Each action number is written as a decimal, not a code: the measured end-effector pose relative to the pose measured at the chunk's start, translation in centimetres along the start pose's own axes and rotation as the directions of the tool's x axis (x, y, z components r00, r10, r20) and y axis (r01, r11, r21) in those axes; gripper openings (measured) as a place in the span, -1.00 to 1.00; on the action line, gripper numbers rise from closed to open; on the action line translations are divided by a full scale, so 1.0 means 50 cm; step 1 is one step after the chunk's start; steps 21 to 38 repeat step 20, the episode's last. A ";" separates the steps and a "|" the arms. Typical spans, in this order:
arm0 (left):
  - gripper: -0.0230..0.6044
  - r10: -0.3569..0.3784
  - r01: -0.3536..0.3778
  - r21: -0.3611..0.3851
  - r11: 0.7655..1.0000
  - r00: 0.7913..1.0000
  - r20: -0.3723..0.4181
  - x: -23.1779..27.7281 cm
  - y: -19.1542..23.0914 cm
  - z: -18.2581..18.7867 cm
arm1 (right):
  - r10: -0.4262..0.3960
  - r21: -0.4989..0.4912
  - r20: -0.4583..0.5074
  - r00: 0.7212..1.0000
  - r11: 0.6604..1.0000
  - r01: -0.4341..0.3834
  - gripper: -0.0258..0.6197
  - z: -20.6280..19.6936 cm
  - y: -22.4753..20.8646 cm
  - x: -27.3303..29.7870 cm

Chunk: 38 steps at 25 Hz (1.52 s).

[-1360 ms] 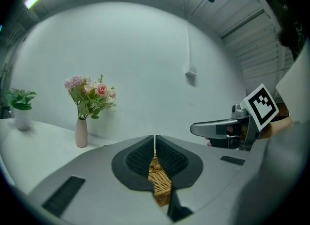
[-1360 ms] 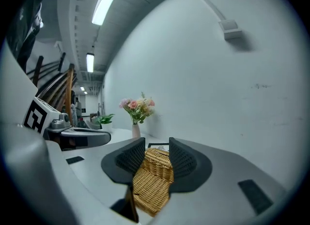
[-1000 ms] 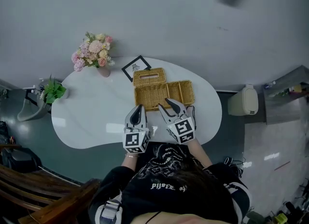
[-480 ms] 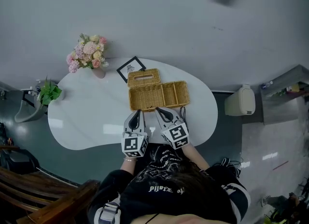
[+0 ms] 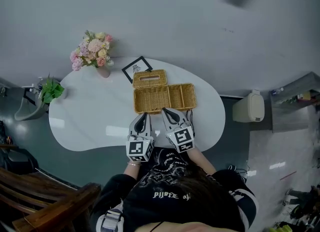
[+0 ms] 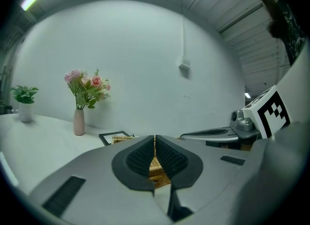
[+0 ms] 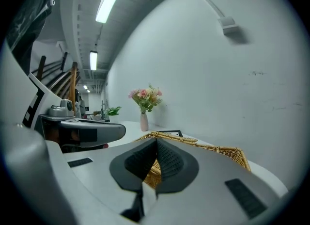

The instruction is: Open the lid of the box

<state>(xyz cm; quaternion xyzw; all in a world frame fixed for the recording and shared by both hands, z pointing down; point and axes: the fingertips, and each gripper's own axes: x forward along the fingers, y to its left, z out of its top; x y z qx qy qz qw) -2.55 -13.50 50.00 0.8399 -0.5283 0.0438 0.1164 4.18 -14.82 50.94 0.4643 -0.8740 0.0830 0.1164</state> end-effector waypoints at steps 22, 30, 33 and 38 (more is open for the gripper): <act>-0.84 -0.023 0.024 0.018 1.000 1.000 -0.012 0.012 -0.022 -0.014 | 0.013 -0.007 0.012 1.000 1.000 -0.013 -0.84 -0.008 0.002 -0.003; -0.84 -0.023 0.024 0.018 1.000 1.000 -0.012 0.012 -0.022 -0.014 | 0.013 -0.007 0.012 1.000 1.000 -0.013 -0.84 -0.008 0.002 -0.003; -0.84 -0.023 0.024 0.018 1.000 1.000 -0.012 0.012 -0.022 -0.014 | 0.013 -0.007 0.012 1.000 1.000 -0.013 -0.84 -0.008 0.002 -0.003; -0.84 -0.023 0.024 0.018 1.000 1.000 -0.012 0.012 -0.022 -0.014 | 0.013 -0.007 0.012 1.000 1.000 -0.013 -0.84 -0.008 0.002 -0.003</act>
